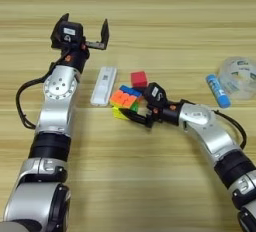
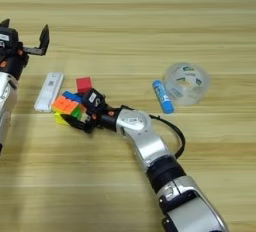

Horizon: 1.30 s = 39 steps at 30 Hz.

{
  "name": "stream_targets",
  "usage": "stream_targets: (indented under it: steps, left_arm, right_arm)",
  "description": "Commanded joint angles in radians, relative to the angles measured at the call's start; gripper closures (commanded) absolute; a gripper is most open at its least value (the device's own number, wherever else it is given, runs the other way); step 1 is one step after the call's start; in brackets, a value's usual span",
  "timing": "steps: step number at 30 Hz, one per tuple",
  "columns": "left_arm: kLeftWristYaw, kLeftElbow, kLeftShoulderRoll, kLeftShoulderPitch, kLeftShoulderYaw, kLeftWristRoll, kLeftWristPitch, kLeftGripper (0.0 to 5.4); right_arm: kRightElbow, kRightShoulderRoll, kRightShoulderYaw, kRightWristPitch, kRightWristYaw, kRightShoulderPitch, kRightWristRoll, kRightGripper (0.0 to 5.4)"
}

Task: Move the objects on the table

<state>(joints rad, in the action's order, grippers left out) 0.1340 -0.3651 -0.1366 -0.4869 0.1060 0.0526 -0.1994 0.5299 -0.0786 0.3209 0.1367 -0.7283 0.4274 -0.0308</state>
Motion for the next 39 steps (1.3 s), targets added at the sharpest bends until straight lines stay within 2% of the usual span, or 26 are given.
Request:
stream_targets:
  steps: [1,2,4,7,13,20,30,35,39]
  left_arm:
    - [0.006,-0.011,-0.006,0.000,0.004,0.013,0.020,0.00]
    - [0.007,-0.016,-0.006,-0.001,0.007,0.015,0.020,0.00]
    - [0.009,-0.022,-0.007,-0.003,0.011,0.017,0.020,0.00]
    - [0.011,-0.027,-0.009,-0.005,0.013,0.019,0.020,0.00]
    - [0.016,-0.029,-0.017,-0.005,0.011,0.023,0.019,0.00]
    - [0.020,-0.024,-0.022,-0.003,0.008,0.024,0.023,0.00]
    - [0.038,0.013,-0.026,0.009,0.004,0.035,0.050,0.00]
    - [0.096,0.093,-0.049,0.048,-0.035,0.024,0.115,0.00]
    - [0.168,0.168,-0.070,0.100,-0.066,0.047,0.199,0.00]
  right_arm:
    - [0.029,-0.005,0.018,-0.013,0.002,-0.007,0.036,1.56]
    - [0.029,-0.004,0.017,-0.012,0.002,-0.007,0.036,1.52]
    - [0.031,-0.002,0.015,-0.008,0.001,-0.008,0.037,0.99]
    - [0.011,-0.003,0.008,0.013,0.000,-0.015,0.036,0.65]
    - [-0.108,-0.019,-0.013,0.014,-0.004,-0.054,0.010,0.03]
    - [-0.208,-0.035,-0.034,-0.007,0.014,-0.081,-0.004,0.03]
    - [-0.355,-0.102,-0.128,-0.058,0.058,-0.112,-0.042,0.03]
    - [-0.341,-0.098,-0.226,-0.096,0.127,-0.064,-0.098,0.03]
    - [-0.297,-0.093,-0.293,-0.114,0.171,-0.033,-0.144,0.03]
